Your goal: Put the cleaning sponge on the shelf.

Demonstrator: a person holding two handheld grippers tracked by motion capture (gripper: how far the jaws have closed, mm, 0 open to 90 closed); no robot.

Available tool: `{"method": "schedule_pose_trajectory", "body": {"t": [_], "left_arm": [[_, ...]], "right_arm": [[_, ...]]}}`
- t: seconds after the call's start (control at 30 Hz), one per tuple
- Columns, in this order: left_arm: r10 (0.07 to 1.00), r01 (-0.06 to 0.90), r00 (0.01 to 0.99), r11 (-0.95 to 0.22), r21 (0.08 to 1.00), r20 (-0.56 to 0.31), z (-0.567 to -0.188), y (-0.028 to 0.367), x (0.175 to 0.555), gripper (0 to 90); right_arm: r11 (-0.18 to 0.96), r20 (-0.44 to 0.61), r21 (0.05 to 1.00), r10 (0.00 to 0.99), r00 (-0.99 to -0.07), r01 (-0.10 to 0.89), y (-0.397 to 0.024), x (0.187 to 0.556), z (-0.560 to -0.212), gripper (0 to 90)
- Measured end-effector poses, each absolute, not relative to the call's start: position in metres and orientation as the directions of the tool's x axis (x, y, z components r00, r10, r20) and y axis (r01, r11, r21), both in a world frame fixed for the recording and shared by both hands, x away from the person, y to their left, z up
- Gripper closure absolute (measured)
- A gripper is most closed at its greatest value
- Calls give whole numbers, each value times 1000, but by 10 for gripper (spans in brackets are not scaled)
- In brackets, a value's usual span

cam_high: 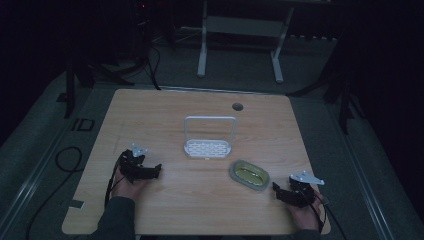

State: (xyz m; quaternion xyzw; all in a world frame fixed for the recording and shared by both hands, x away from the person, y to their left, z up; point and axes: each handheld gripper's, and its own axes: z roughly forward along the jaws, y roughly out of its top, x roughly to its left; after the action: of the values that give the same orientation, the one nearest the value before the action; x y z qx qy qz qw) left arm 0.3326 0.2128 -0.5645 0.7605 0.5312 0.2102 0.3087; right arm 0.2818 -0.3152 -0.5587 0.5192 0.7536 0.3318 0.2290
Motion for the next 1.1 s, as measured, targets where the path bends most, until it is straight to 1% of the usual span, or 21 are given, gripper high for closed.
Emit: {"method": "schedule_pose_trajectory", "body": {"t": [0.2, 0.23, 0.37, 0.43, 0.47, 0.6, 0.73, 0.87, 1.1], "left_arm": [[938, 679, 346, -244, 693, -9, -564, 213, 333, 33], [938, 678, 346, -243, 693, -9, -565, 213, 333, 33], [938, 679, 346, -244, 693, -9, -564, 213, 333, 33], [938, 679, 346, -243, 693, -9, -564, 213, 333, 33], [938, 679, 346, -243, 693, -9, -564, 213, 333, 33], [939, 679, 345, -243, 693, -9, -565, 213, 333, 33], [939, 679, 344, -242, 693, -9, -565, 213, 333, 33], [939, 679, 344, -242, 693, -9, -565, 213, 333, 33], [939, 679, 344, -242, 693, -9, -565, 213, 333, 33]], "right_arm": [[247, -1, 739, 931, -366, 627, -316, 282, -559, 271], [256, -2, 735, 927, -375, 628, -317, 281, -558, 318], [254, 8, 727, 926, -378, 638, -322, 279, -554, 441], [254, 23, 725, 920, -391, 641, -323, 278, -553, 540], [251, 34, 724, 917, -397, 642, -322, 277, -552, 556], [301, -7, 725, 902, -431, 620, -316, 276, -546, 627], [320, -31, 740, 894, -446, 591, -313, 277, -536, 690], [328, -44, 755, 889, -456, 568, -310, 278, -525, 727], [297, -4, 784, 881, -474, 545, -306, 286, -509, 886]]}}
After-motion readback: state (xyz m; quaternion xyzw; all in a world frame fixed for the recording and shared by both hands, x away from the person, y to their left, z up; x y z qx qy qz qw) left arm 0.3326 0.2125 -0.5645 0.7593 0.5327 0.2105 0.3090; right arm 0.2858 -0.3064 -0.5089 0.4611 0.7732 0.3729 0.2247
